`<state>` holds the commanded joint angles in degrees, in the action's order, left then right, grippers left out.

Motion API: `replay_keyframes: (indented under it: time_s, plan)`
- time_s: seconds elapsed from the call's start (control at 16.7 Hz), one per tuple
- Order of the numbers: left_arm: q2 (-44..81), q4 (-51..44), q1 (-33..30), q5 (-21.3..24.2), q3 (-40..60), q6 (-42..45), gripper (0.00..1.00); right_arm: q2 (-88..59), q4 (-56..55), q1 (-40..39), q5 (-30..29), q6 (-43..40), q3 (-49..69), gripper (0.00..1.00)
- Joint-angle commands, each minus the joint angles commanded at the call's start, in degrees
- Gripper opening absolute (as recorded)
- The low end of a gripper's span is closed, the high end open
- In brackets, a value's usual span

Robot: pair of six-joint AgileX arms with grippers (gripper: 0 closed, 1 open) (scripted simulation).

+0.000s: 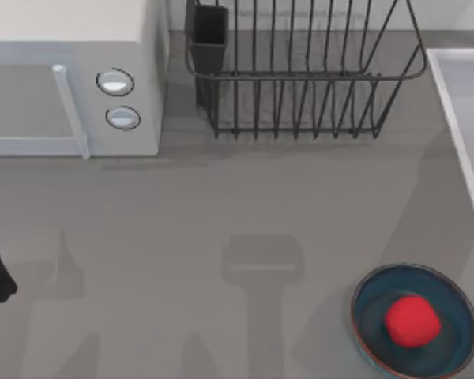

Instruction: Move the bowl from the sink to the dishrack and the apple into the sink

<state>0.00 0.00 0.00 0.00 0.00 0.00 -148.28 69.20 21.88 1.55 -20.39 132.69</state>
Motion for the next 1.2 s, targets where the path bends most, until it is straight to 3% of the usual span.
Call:
replay_keyframes:
  time_s: [0.36, 0.66, 1.2]
  plan:
    - [0.0, 0.0, 0.0, 0.0, 0.0, 0.0, 1.00, -6.2, -12.2, -0.2, -0.1, 0.2, -5.6, 1.00]
    - [0.0, 0.0, 0.0, 0.0, 0.0, 0.0, 1.00, -6.8, -13.0, -0.2, -0.1, 0.2, -6.0, 1.00]
    - [0.0, 0.0, 0.0, 0.0, 0.0, 0.0, 1.00, -6.8, -13.0, -0.2, -0.1, 0.2, -6.0, 0.32]
